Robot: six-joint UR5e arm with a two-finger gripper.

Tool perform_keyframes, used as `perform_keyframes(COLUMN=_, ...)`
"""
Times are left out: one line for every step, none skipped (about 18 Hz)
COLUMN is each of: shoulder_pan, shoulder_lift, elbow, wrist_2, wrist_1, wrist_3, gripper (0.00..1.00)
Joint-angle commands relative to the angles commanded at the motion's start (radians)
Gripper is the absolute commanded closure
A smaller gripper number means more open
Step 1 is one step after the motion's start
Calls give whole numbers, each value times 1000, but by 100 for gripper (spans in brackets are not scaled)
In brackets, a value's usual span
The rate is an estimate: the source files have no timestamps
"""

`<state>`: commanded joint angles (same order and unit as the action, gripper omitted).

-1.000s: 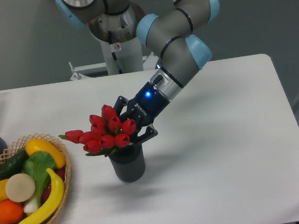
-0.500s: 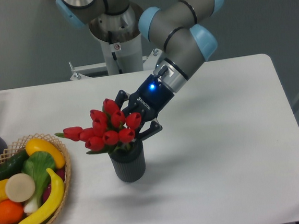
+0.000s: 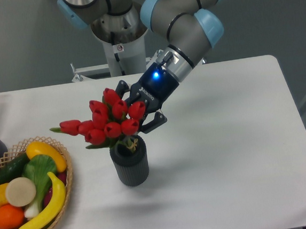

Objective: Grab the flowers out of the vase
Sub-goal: 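Lift the gripped tulips straight up out of the black vase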

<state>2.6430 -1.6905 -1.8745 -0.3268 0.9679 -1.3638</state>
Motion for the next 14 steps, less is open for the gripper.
perform_keyframes(shoulder_pan=2, shoulder_lift=6, elbow=0, wrist_2=2, wrist_1=0, wrist_3=2, gripper=49)
perform_keyframes(shoulder_pan=0, shoulder_lift=12, elbow=0, wrist_2=8, wrist_1=0, wrist_3=5, gripper=49)
perform_keyframes(shoulder_pan=-2, shoulder_lift=21, elbow=0, wrist_2=26, wrist_1=2, wrist_3=12, gripper=49)
perform_keyframes(shoulder_pan=-2, shoulder_lift=32, elbow=0, wrist_2=44, wrist_1=2, wrist_3=26, gripper=50)
perform_keyframes(shoulder_pan=0, shoulder_lift=41, elbow=2, wrist_2=60, wrist_1=2, wrist_3=43, gripper=51)
perform_keyframes(shoulder_pan=0, shoulder_lift=51, elbow=2, wrist_2=69, wrist_1=2, wrist_3=54, gripper=52)
perform_keyframes(shoulder_pan=2, shoulder_lift=58, elbow=2, wrist_2=72, wrist_1=2, wrist_3=60, gripper=52)
perform_keyframes(shoulder_pan=2, shoulder_lift=63, elbow=2, wrist_2=74, wrist_1=2, wrist_3=64, gripper=52)
perform_keyframes(shoulder_pan=5, shoulder_lift=67, elbow=3, wrist_2=74, wrist_1=2, wrist_3=68, gripper=52)
perform_keyframes(shoulder_pan=6, shoulder_lift=71, elbow=3, wrist_2=78, wrist_1=2, wrist_3=68, gripper=52)
perform_keyframes(shoulder_pan=8, shoulder_lift=75, elbow=8, wrist_2=90, wrist_1=2, wrist_3=69, gripper=52)
perform_keyframes(shoulder_pan=8, shoulder_lift=78, elbow=12, wrist_2=106, wrist_1=2, wrist_3=77, gripper=52)
perform_keyframes(shoulder_pan=8, shoulder_lift=83, elbow=20, wrist_2=113, wrist_1=2, wrist_3=95, gripper=52)
perform_keyframes(shoulder_pan=8, shoulder_lift=84, elbow=34, wrist_2=114, wrist_1=2, wrist_3=121, gripper=52)
